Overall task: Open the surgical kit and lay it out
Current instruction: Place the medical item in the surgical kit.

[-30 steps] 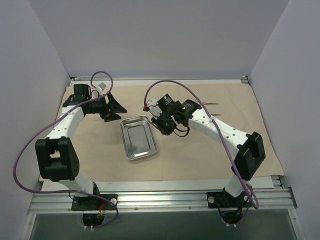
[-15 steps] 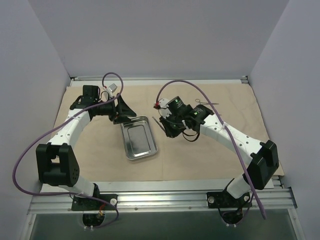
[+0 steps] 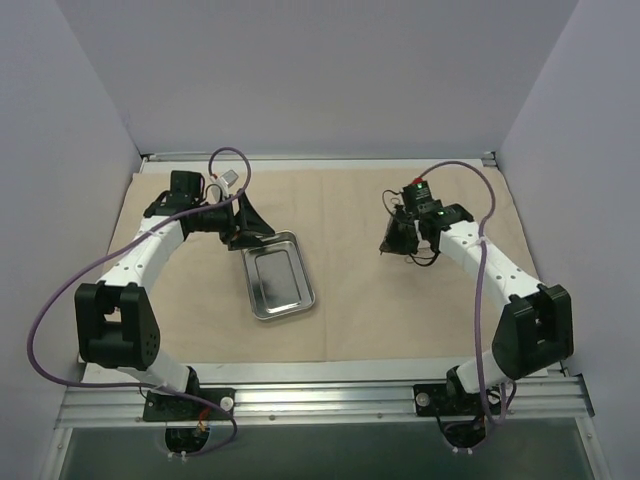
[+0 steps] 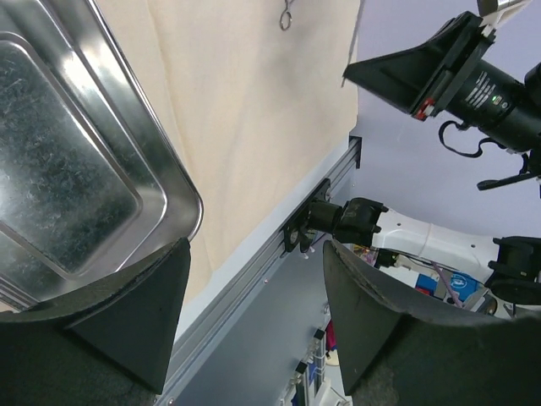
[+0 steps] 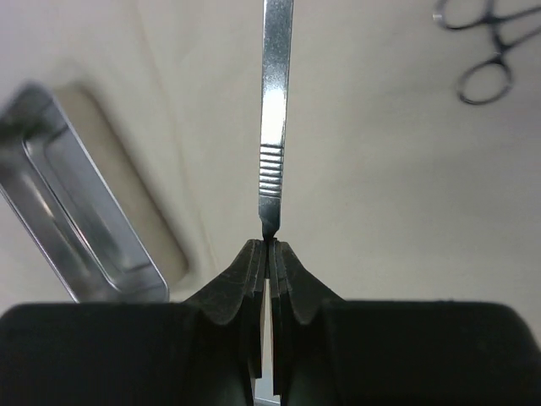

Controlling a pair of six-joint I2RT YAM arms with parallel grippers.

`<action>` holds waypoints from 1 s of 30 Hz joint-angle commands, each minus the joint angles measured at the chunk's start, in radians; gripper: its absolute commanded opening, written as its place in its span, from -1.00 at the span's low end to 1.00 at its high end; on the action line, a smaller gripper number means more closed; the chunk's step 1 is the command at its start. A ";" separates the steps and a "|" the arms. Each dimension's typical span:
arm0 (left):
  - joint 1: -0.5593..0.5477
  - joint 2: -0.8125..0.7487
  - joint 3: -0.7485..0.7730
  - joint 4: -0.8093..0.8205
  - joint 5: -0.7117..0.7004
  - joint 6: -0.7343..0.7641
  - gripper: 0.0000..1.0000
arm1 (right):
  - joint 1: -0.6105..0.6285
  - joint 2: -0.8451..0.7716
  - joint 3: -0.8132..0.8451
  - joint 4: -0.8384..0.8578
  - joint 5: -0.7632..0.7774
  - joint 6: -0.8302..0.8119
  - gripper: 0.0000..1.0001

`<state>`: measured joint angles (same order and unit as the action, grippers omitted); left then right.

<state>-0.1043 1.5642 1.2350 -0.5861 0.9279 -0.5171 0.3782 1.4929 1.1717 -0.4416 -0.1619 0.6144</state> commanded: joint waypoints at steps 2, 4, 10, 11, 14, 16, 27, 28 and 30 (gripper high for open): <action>-0.008 0.023 0.041 -0.014 0.002 0.032 0.46 | -0.108 -0.137 -0.097 -0.019 0.099 0.387 -1.00; -0.012 0.031 0.041 -0.014 0.008 0.035 0.45 | -0.143 -0.187 -0.145 -0.034 0.159 0.530 -1.00; -0.018 0.040 0.034 -0.001 0.020 0.034 0.45 | -0.188 -0.204 -0.268 -0.092 0.255 0.754 -1.00; -0.020 0.040 0.032 -0.003 0.022 0.035 0.45 | -0.188 -0.198 -0.274 -0.092 0.269 0.777 -1.00; -0.020 0.037 0.018 0.003 0.026 0.035 0.45 | -0.191 -0.177 -0.299 -0.063 0.289 0.843 -1.00; -0.020 0.039 0.008 0.012 0.029 0.035 0.45 | -0.196 -0.148 -0.313 -0.049 0.301 0.877 -1.00; -0.020 0.060 0.024 0.011 0.054 0.038 0.44 | -0.239 0.012 -0.346 0.119 0.297 1.013 -1.00; -0.020 0.060 0.026 0.009 0.052 0.038 0.44 | -0.240 0.029 -0.337 0.130 0.301 1.006 -1.00; -0.020 0.060 0.026 0.008 0.051 0.042 0.44 | -0.242 0.081 -0.294 0.124 0.309 0.986 -1.00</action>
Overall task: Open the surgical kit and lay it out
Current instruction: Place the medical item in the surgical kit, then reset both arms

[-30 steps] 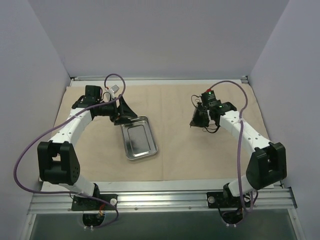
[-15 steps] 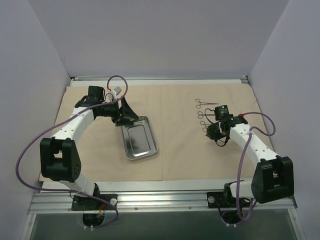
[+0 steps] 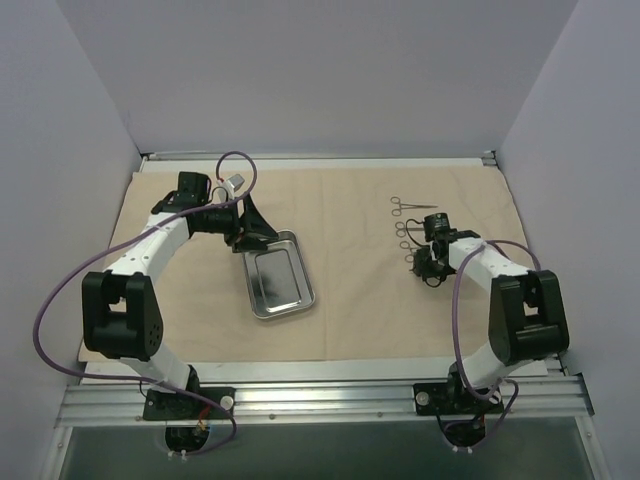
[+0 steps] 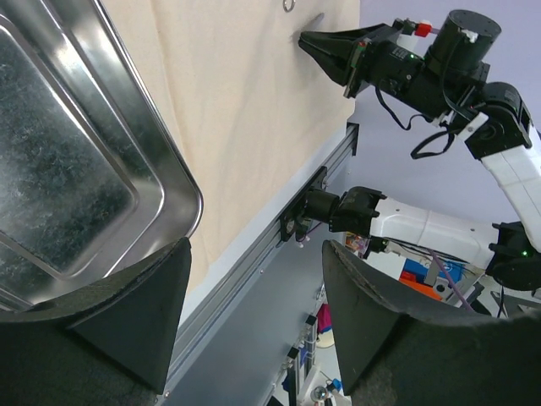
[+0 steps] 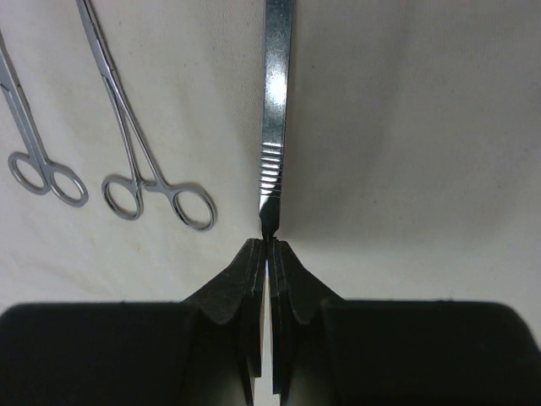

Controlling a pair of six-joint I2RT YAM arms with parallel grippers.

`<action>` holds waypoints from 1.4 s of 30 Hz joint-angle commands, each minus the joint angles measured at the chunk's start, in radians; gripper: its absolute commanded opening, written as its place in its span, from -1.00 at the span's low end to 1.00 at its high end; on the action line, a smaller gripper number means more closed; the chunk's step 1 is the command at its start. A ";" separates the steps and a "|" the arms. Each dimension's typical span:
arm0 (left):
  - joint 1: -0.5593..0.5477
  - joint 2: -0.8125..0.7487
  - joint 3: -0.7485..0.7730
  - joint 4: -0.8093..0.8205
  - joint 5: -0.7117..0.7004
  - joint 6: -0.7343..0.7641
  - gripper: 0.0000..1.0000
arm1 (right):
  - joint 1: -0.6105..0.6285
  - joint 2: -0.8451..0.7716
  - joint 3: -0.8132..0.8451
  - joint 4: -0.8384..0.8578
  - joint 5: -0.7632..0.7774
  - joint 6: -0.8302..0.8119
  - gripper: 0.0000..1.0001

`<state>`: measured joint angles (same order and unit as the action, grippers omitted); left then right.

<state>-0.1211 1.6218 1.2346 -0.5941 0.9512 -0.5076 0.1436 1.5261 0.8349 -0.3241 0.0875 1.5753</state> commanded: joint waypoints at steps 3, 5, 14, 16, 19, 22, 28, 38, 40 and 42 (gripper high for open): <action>-0.003 0.007 0.022 0.019 0.027 0.034 0.44 | -0.007 0.089 0.072 0.010 0.066 0.032 -1.00; -0.003 0.010 0.020 0.019 0.031 0.037 0.44 | -0.007 0.109 0.081 0.011 0.069 0.038 -1.00; -0.002 0.027 0.026 0.024 0.038 0.038 0.44 | -0.004 0.125 0.104 -0.030 0.072 0.035 -0.51; -0.002 0.032 0.028 0.020 0.038 0.040 0.44 | 0.001 0.118 0.113 -0.056 0.080 0.028 -0.41; -0.003 0.036 0.031 0.020 0.038 0.041 0.44 | 0.011 0.089 0.141 -0.105 0.103 0.009 -0.26; -0.003 0.032 0.032 0.020 0.032 0.041 0.45 | 0.033 0.042 0.177 -0.139 0.132 -0.049 -0.04; -0.014 -0.028 0.022 0.030 -0.038 0.031 0.55 | 0.198 0.012 0.340 -0.188 0.196 -0.459 1.00; -0.054 -0.335 -0.254 0.240 -0.218 -0.175 0.87 | 0.284 -0.288 0.041 0.075 -0.056 -0.892 0.99; -0.072 -0.428 -0.312 0.270 -0.290 -0.203 0.87 | 0.289 -0.366 -0.040 0.267 -0.236 -0.908 0.99; -0.084 -0.537 -0.438 0.365 -0.325 -0.265 0.87 | 0.298 -0.515 -0.201 0.475 -0.302 -0.894 0.99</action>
